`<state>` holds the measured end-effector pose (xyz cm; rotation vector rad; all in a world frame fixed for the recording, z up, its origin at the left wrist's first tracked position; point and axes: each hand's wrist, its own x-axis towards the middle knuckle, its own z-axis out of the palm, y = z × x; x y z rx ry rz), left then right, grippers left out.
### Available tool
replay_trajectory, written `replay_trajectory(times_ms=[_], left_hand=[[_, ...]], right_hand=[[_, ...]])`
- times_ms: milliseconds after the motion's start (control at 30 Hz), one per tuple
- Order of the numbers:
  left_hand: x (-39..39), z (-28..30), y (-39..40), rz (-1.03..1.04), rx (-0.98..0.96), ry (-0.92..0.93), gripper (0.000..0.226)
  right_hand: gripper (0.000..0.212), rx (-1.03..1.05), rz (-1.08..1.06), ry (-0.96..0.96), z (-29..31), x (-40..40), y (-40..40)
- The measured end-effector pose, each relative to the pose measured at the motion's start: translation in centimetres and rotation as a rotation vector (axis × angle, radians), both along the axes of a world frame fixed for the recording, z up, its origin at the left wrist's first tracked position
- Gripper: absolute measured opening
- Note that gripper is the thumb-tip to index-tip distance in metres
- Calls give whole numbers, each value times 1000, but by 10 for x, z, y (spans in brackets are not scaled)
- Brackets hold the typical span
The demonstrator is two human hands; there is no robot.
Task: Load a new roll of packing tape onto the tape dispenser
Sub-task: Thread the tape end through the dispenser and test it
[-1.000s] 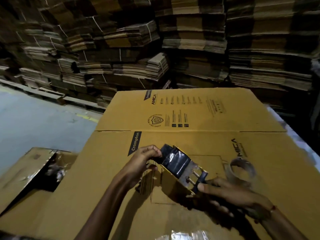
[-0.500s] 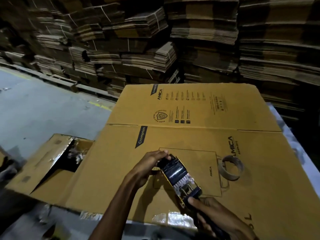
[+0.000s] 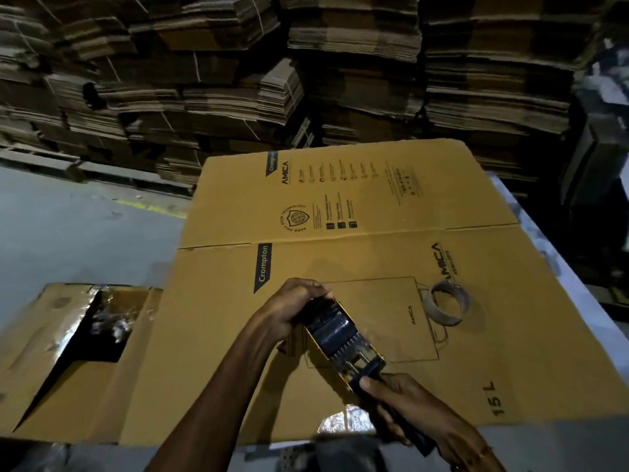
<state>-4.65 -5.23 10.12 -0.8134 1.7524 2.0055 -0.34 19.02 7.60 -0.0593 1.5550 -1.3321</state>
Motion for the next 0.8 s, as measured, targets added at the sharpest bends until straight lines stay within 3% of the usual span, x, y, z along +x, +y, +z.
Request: replay_trajectory(times_ms=[300,433,533,633,800], left_hand=[[-5,-14,-12,-186,28,-9,37],[5,-24,-14,-285,116,-11,34],[4,-33,-10,-411,156,5,17],[0,-34,0,-513,166,-9,11],[-5,-37,14,-570,169,-32,27]], right_hand=[[42,89,-254,-64,-6,45,-6],[43,99,-370,-109,-10,66,-3],[42,101,-397,-139,-11,79,-1],[60,81,-458,-142,-14,91,3],[63,78,-521,-117,-20,109,11]])
